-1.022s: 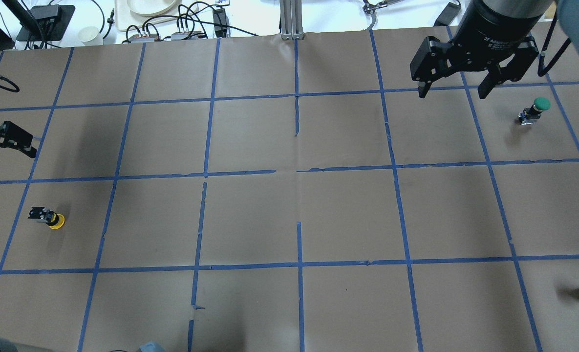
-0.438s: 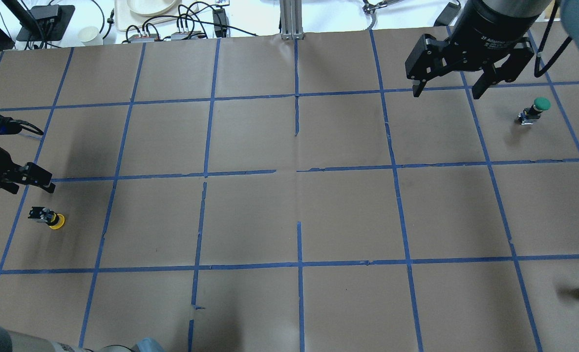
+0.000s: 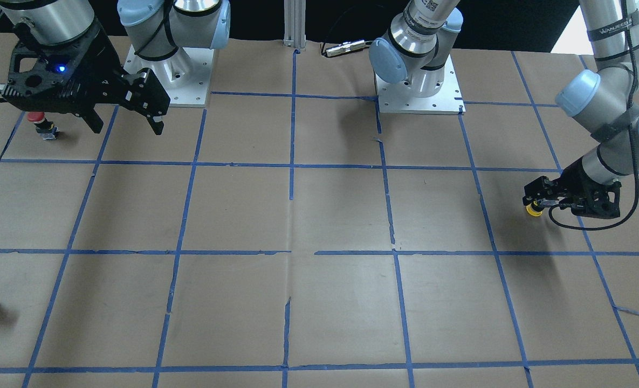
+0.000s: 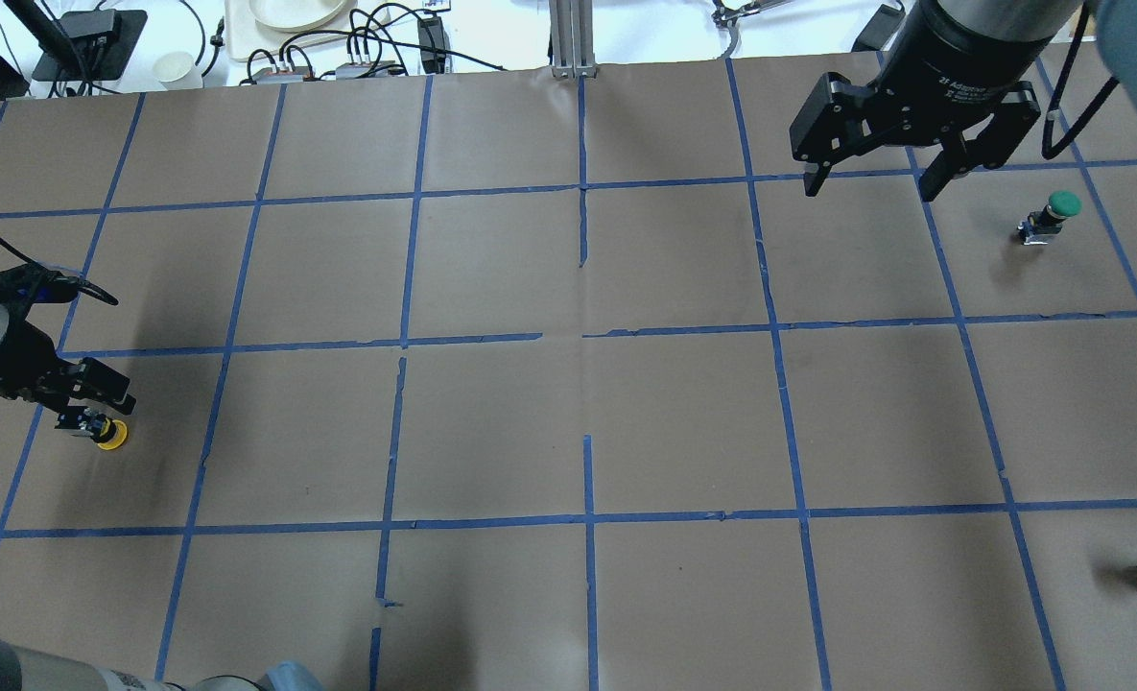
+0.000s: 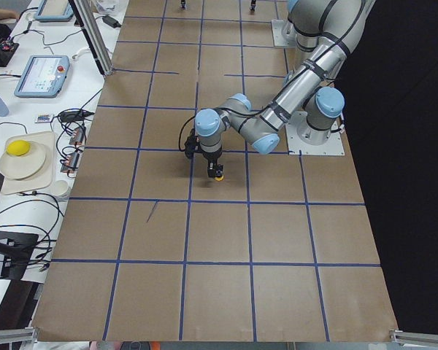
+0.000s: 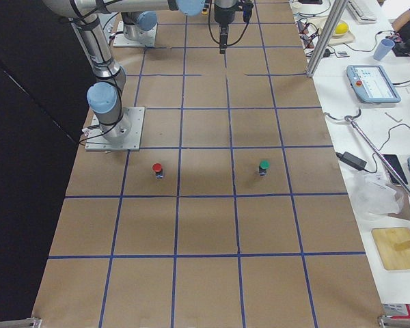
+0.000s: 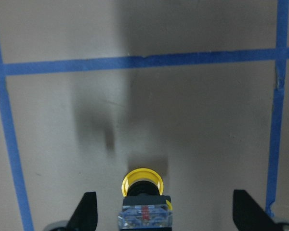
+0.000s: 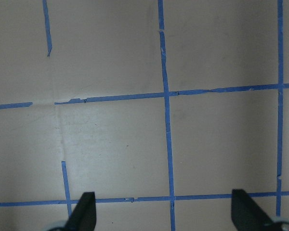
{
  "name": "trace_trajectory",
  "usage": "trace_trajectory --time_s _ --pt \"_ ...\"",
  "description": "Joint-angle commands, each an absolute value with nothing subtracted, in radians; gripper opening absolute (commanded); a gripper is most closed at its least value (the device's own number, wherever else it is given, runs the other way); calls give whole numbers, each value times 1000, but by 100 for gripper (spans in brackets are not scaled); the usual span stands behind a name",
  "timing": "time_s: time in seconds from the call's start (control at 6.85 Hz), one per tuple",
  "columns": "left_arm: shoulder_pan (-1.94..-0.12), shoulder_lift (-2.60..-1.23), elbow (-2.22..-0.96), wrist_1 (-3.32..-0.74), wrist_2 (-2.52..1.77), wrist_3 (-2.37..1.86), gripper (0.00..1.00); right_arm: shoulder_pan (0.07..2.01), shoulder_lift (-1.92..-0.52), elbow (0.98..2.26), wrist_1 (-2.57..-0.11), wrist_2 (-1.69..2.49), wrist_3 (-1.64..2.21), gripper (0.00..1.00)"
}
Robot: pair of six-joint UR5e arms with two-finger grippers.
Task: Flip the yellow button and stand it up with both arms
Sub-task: 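Lower the left gripper and close it on the yellow button's base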
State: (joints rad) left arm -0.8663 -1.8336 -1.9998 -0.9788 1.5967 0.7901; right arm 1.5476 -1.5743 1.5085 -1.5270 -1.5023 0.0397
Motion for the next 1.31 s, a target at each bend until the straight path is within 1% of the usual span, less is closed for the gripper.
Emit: trace_trajectory --time_s 0.0,0.44,0.58,0.73,0.88,1.02,1.17 --pt "-845 -1835 -2013 -953 1638 799 99 1546 -1574 1509 -1528 -1502 40 100" --pt "-836 -1828 -2019 -939 1641 707 98 1548 -1574 1509 -1532 -1503 40 100" --pt "-838 -1827 -2020 -939 1640 707 85 1548 -1574 1509 -1534 -1503 40 100" --pt "-839 -1824 -2019 -939 1641 706 45 1546 -1575 1509 -1532 -1505 41 100" --pt "-844 -1821 -2019 -940 1643 706 32 1548 -1574 1509 -1532 -1503 41 100" --pt "-842 -1812 -2017 -936 1638 709 15 1546 -1574 1509 -1532 -1505 41 100" --pt "-844 -1810 -2019 -940 1628 712 3 1548 -1574 1509 -1534 -1505 41 100"
